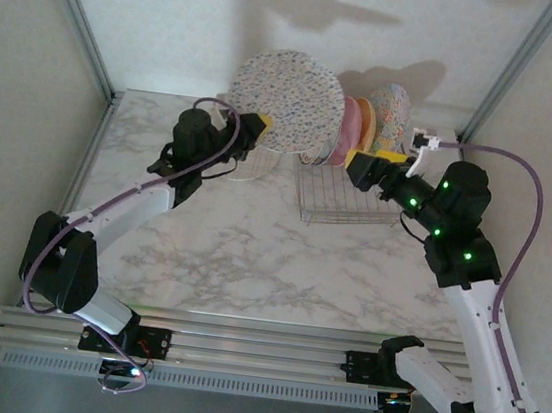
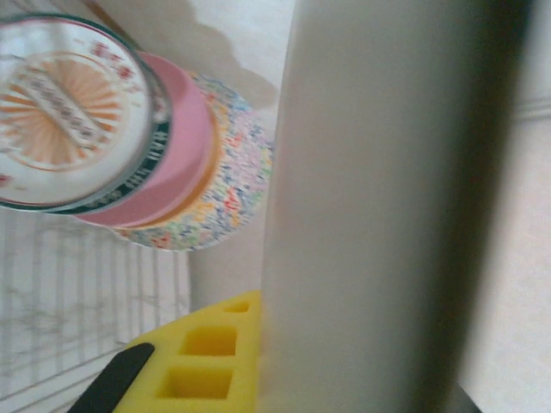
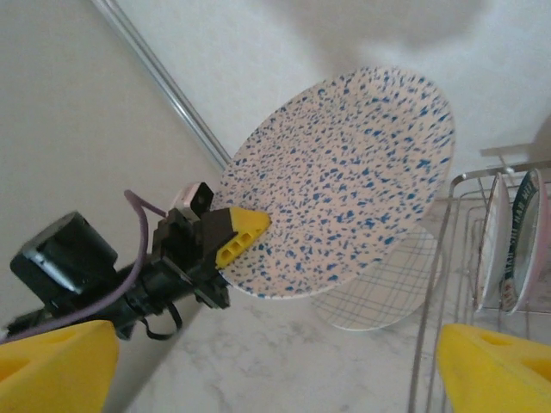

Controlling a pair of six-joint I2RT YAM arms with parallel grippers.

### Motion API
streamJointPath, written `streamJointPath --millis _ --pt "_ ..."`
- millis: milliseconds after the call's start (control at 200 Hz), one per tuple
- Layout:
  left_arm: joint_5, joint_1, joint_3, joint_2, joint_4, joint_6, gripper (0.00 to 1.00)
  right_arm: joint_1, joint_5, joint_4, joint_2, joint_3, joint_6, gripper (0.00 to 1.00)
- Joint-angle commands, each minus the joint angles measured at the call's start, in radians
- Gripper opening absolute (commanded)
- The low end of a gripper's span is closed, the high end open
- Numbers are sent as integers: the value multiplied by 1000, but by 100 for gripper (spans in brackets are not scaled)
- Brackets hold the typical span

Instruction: Unload the plates from the dish rack

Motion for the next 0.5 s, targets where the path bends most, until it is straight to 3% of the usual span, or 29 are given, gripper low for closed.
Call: streamJointPath --millis 0,190,496 --pt "-5 51 -66 -74 69 1 0 41 66 -41 -16 -30 -174 99" --pt "-49 137 -217 -109 80 -9 0 116 153 -46 -41 -77 -285 99" --pt "-98 229 -399 -64 186 -64 0 182 147 -11 3 -81 -309 99"
